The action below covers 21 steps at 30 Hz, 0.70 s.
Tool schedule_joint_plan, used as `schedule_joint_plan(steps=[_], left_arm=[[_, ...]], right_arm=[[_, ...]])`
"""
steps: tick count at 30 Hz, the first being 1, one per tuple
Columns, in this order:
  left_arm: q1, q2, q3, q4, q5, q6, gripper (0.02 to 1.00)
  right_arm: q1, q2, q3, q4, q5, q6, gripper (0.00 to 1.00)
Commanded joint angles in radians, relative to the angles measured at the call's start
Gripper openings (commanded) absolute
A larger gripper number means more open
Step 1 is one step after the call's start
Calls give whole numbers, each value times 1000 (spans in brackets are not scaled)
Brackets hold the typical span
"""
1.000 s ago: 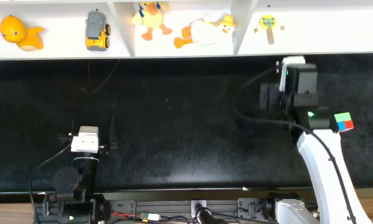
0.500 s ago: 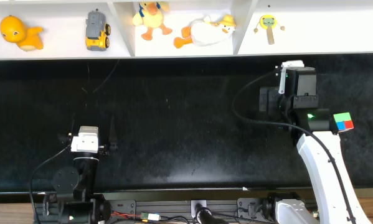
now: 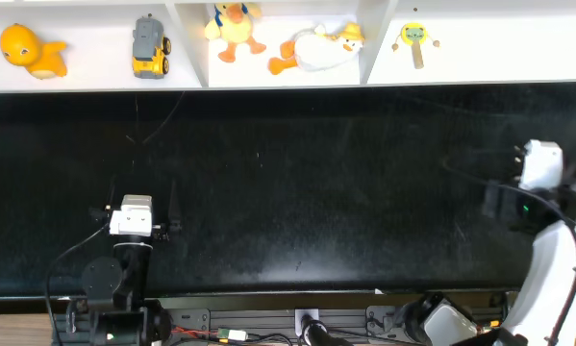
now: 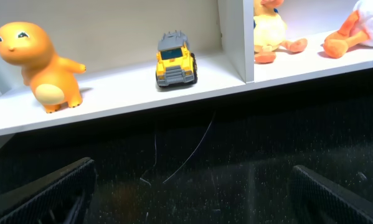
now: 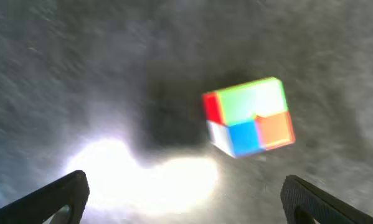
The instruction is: Store Toys
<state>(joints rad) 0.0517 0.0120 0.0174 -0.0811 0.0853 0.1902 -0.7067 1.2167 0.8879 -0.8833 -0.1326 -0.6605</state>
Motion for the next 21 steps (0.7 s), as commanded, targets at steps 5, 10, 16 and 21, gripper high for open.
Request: schedule_joint_plan(steps=[5, 10, 16, 21], left_arm=[[-7, -9, -10, 5, -8, -12, 998], [-7, -9, -10, 5, -8, -12, 998], [-7, -9, -10, 5, -8, -12, 998], [-7, -9, -10, 5, -8, -12, 998]], right_arm=[[-245, 129, -2, 51, -99, -392, 1000], [-251, 230, -2, 146, -138, -391, 996], [-228, 291, -2, 196, -183, -356, 993], [-220, 313, -2, 214, -255, -312, 989]])
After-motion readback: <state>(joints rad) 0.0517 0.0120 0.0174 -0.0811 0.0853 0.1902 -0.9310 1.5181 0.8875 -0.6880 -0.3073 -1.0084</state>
